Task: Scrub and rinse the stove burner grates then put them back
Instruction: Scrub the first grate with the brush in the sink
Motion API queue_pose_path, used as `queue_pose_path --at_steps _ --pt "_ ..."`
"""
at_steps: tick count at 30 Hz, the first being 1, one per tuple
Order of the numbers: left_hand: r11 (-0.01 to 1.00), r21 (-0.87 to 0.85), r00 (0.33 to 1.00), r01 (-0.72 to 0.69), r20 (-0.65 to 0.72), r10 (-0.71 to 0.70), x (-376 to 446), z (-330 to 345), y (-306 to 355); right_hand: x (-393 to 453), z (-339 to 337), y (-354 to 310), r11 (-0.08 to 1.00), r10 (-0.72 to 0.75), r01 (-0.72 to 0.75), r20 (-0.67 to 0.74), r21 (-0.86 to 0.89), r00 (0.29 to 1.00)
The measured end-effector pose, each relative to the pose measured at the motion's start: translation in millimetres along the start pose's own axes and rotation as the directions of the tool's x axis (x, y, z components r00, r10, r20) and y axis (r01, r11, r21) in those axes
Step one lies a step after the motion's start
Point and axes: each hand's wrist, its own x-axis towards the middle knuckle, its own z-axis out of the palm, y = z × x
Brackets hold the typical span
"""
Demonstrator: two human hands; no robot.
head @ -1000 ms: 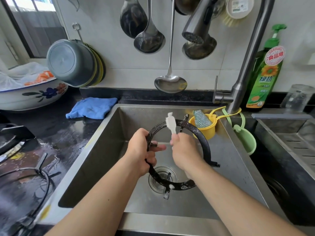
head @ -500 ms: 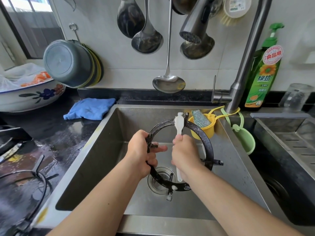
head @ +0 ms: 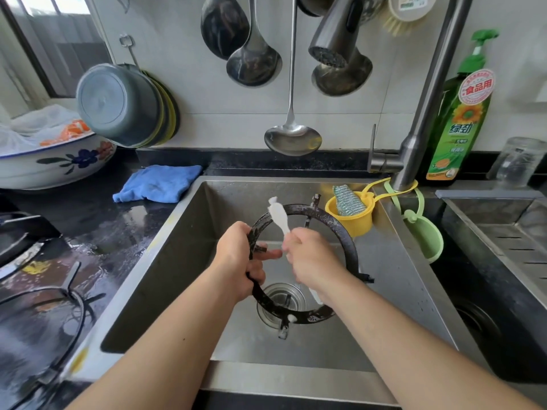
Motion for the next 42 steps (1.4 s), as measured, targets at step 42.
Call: queue_pose_path --at_steps 42 --pt "-0.118 0.992 0.974 0.045 -0.070 -0.217 61 -65 -18 119 7 14 -0.261 -0.096 0.732 0.771 -0.629 0.629"
